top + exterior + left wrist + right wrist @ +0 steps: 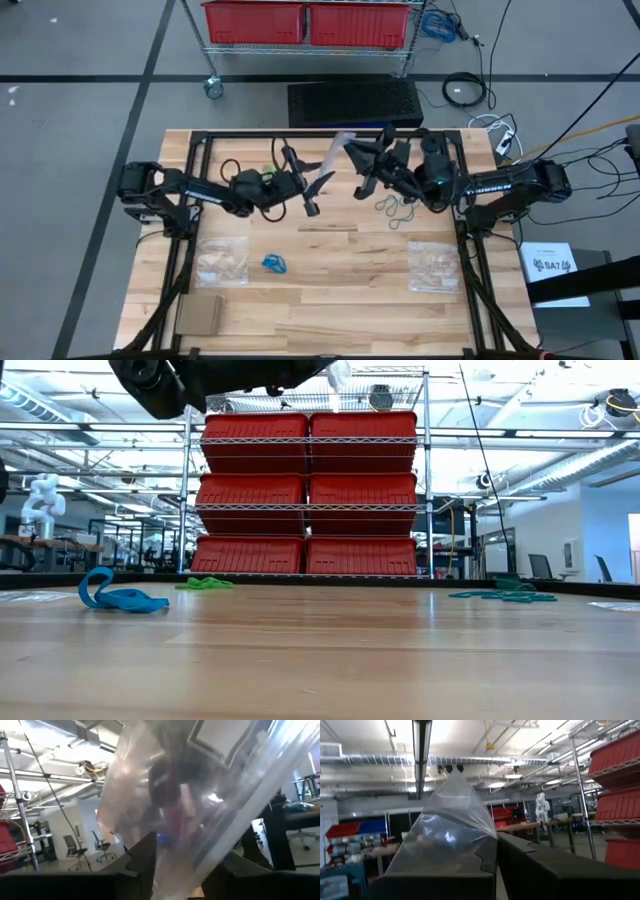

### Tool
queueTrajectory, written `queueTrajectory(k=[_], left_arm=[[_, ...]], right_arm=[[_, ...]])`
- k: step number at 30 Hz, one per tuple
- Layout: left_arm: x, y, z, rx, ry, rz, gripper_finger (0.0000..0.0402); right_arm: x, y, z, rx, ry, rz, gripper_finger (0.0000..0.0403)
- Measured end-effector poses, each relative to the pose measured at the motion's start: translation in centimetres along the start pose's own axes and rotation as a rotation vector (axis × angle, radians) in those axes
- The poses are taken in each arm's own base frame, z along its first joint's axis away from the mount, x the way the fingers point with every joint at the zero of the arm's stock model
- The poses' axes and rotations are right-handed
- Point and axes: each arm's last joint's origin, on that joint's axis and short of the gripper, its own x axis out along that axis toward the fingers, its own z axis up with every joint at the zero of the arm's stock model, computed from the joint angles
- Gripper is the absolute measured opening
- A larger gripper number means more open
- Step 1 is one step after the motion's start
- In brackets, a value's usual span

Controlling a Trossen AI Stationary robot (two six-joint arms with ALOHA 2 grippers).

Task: Sort rubber bands
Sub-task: Open the top transparent zip lock bag

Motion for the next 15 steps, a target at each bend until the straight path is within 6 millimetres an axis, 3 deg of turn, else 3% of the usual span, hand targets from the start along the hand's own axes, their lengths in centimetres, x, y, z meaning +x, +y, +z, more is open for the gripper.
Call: queueTrajectory(k=[6,15], left_arm=[[-0.3,-1.2,0.4,0.085,0.022,-0.005,0.0011],[-1.1,-2.6,-0.1,0.229,0.229,0.038,0.0003]], right_arm=[[-0.3,-0.4,-0.7,-0.092,0.128,-0.093,0.0],[-2.3,-1.6,-1.4,-0.262,0.434,-0.197,0.0011]])
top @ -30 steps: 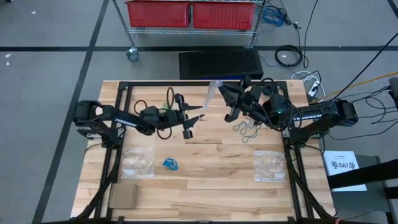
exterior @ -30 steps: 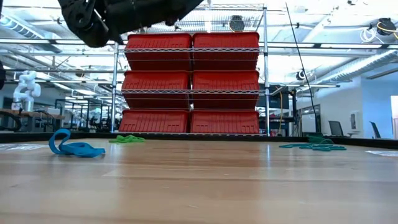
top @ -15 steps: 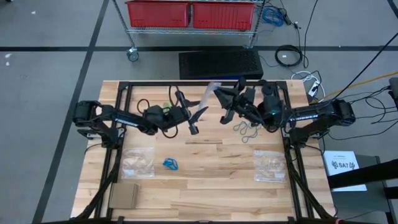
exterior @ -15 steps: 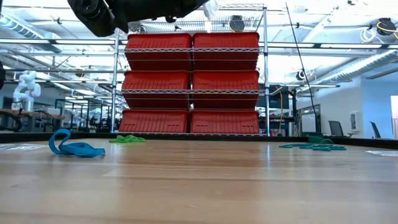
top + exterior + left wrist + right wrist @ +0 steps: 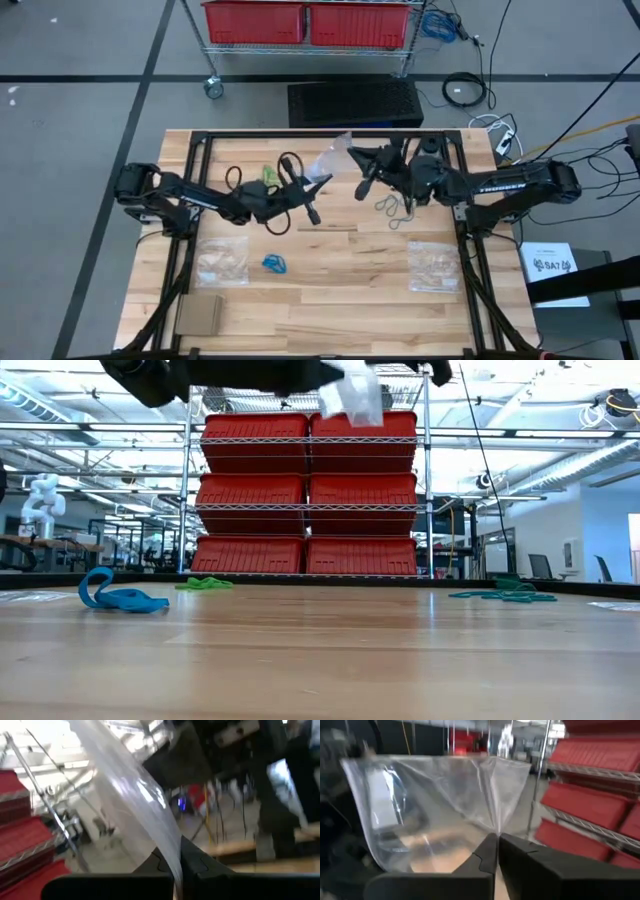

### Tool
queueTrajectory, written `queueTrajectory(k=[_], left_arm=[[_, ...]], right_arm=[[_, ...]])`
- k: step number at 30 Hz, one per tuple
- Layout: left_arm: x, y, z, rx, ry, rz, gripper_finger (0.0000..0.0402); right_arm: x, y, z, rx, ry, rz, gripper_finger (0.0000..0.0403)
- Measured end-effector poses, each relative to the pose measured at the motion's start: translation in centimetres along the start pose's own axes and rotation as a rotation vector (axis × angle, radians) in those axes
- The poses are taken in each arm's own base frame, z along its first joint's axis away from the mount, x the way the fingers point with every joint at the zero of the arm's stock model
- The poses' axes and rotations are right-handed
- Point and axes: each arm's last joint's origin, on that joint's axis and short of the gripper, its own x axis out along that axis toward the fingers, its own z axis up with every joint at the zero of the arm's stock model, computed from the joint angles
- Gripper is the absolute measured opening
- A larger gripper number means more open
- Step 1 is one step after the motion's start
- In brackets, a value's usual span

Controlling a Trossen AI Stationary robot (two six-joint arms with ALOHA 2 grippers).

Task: Sort rubber bands
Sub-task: Open the top transparent zip lock bag

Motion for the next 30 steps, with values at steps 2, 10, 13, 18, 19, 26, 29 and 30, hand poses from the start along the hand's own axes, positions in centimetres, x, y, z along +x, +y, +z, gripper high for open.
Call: queueTrajectory(k=[2,10,13,18,19,26,29,30], left_arm=[[-0.2,-0.3,-0.3,0.031,0.065,-0.019,0.0003],[-1.3,-0.5,-1.2,0.075,0.265,-0.119,0.0001],[-1.7,-0.4,-1.4,0.09,0.328,-0.152,0.0001],[-2.6,-0.2,-2.5,0.119,0.475,-0.212,0.0001],[-2.8,-0.1,-2.9,0.123,0.509,-0.221,0.0001],[-3.5,0.5,-5.1,0.107,0.712,-0.24,0.0],[-3.5,0.8,-5.4,0.082,0.729,-0.264,0.0],[-3.4,0.8,-5.5,0.067,0.727,-0.276,0.0]], right_arm=[[-0.6,-0.4,-0.1,-0.024,0.052,-0.001,0.0026],[-3.8,-2.6,-0.9,-0.089,0.28,0.009,0.0112],[-4.7,-3.1,-1.4,-0.092,0.367,0.049,0.0143],[-4.9,-2.7,-2.6,-0.112,0.488,0.158,0.0177],[-4.7,-2.6,-2.9,-0.132,0.504,0.173,0.018],[-2.9,-1.2,-4.6,-0.206,0.556,0.209,0.0171],[-1.8,-0.1,-5.1,-0.206,0.522,0.235,0.0168],[-1.4,0.2,-5.2,-0.214,0.508,0.257,0.0168]])
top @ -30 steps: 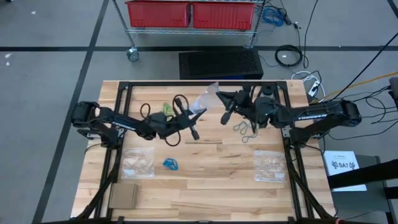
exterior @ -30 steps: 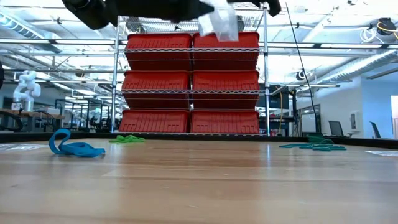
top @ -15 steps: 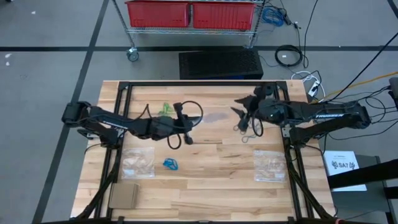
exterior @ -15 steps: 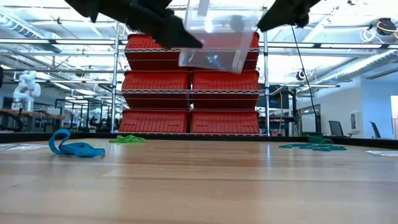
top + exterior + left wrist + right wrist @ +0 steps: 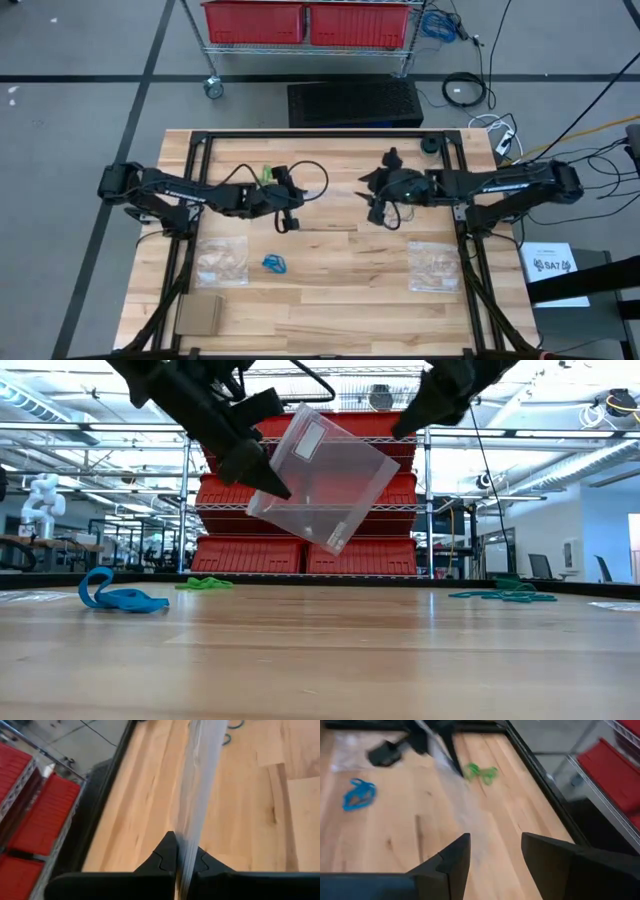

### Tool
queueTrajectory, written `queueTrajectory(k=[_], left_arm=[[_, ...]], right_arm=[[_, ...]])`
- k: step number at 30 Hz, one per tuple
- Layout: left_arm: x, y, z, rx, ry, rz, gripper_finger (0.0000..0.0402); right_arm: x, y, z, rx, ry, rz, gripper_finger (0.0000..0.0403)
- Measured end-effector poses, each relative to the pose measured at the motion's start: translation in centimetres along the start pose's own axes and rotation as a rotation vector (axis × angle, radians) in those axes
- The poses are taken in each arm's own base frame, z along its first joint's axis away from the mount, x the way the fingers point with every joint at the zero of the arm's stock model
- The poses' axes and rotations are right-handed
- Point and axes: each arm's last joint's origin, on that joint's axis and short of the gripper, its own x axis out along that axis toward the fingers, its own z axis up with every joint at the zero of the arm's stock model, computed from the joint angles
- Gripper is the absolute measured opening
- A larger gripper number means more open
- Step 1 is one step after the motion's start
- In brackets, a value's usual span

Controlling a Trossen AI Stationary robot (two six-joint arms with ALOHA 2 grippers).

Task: Sort rubber bands
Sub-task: Open the top transparent zip lock bag

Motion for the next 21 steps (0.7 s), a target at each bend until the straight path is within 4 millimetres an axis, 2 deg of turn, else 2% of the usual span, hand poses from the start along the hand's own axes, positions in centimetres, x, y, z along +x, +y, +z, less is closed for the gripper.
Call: queueTrajectory(k=[6,11,16,19,21], left_arm=[[0.1,0.1,0.0,-0.011,-0.007,-0.036,0.0],[0.1,0.1,0.0,-0.029,-0.006,-0.036,0.0],[0.2,0.2,-0.2,-0.035,0.008,-0.037,0.0],[0.1,0.2,-0.2,-0.039,0.007,-0.038,0.0],[0.1,0.2,-0.2,-0.039,0.007,-0.038,0.0]], right_arm=[[3.1,1.4,1.8,-0.075,-0.019,0.075,0.0167],[5.8,2.5,4.3,-0.111,-0.006,0.076,0.0167],[7.4,3.0,6.9,-0.122,0.035,0.073,0.0167],[8.5,2.9,7.4,-0.125,0.081,0.066,0.016],[9.2,2.9,7.4,-0.121,0.11,0.06,0.0142]])
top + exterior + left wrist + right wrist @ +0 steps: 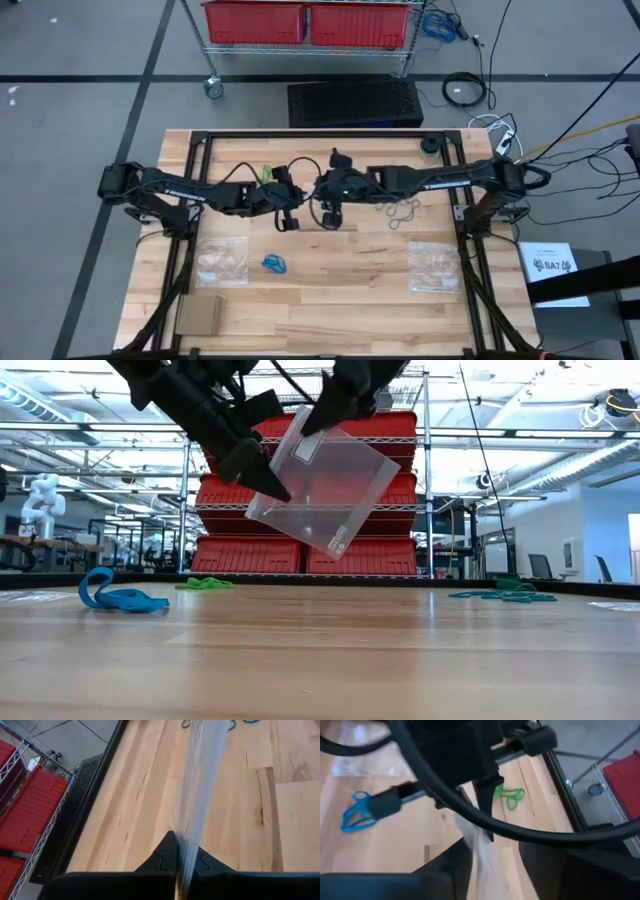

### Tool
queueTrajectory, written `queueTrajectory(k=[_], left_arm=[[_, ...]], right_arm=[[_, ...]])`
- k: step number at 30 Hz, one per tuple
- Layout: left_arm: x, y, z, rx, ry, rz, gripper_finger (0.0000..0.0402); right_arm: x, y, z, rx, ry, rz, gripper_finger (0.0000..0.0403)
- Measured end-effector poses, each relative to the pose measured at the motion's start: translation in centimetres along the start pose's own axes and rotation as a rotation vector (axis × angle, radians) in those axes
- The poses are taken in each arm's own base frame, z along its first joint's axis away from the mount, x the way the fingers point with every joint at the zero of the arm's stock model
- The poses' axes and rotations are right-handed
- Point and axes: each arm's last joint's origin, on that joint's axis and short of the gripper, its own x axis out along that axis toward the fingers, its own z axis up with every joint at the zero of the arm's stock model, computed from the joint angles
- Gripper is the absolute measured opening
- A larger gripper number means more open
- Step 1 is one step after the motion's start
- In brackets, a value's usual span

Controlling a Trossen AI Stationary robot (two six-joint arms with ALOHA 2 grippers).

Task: Sort rubber bands
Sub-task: Open the top transparent zip lock bag

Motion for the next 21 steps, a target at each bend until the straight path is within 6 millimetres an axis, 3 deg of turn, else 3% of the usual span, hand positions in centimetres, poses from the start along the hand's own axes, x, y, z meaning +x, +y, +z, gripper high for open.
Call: queueTrajectory(k=[7,15,21], left_arm=[[0.0,0.0,0.0,-0.017,-0.002,0.0,0.0001],[-0.1,0.1,0.2,-0.02,-0.019,0.004,0.006],[-0.8,0.6,1.2,-0.035,-0.112,0.003,0.0116]], right_arm=[[1.7,0.0,-0.5,-0.016,0.038,-0.012,0.0011],[-0.4,-0.7,-0.1,-0.01,0.032,-0.015,0.0],[-1.7,-1.6,-1.1,0.03,0.049,-0.028,0.0]])
